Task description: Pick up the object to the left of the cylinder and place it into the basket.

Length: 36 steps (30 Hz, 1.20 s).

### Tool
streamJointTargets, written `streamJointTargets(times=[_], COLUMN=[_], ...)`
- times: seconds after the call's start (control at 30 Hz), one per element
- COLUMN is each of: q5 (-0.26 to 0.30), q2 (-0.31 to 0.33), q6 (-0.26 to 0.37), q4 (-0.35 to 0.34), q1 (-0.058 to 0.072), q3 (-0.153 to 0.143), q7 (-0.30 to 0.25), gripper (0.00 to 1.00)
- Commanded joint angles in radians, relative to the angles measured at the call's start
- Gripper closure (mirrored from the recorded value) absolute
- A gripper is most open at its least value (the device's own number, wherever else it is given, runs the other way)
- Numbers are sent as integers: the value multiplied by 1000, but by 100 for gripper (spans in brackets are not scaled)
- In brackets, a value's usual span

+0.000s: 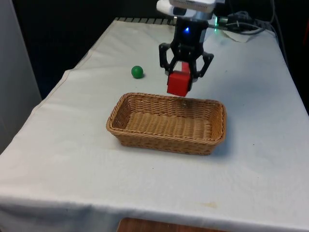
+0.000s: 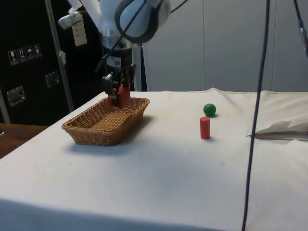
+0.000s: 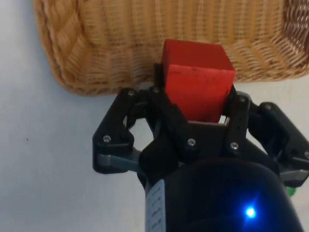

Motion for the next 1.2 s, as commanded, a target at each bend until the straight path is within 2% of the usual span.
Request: streamJointTargets(times=[0.0, 0.1, 0.13, 0.17, 0.23, 0.27, 0.3, 0.47, 0.5, 0.53, 0.63, 0.7, 0.73, 0.77, 0.9, 1.13, 1.17], q5=[21, 57, 48, 67, 88, 81, 111, 195, 183, 209, 263, 274, 279, 289, 294, 293, 293], q2=[10, 66, 69, 82, 111, 115, 140, 226, 223, 239, 280, 284, 296, 290, 292, 295, 295], q6=[7, 11, 6, 12, 13, 8, 13, 14, 8, 15, 17, 16, 12, 14, 13, 11, 11], q4=[11, 59, 59, 72, 96, 96, 121, 190, 184, 198, 221, 224, 228, 228, 229, 231, 232], q1=[-14, -20, -6, -23, -28, -11, -32, -42, -25, -44, -46, -45, -34, -42, -33, -32, -32], q3=[13, 9, -7, 10, 9, -10, 7, 2, -17, 1, -5, -8, -21, -14, -24, -26, -26], q7=[-18, -43, -33, -50, -64, -55, -80, -138, -125, -148, -187, -195, -194, -207, -208, -207, -207], gripper=[99, 99, 99, 99, 99, 99, 99, 99, 99, 99, 99, 99, 99, 99, 99, 99, 96])
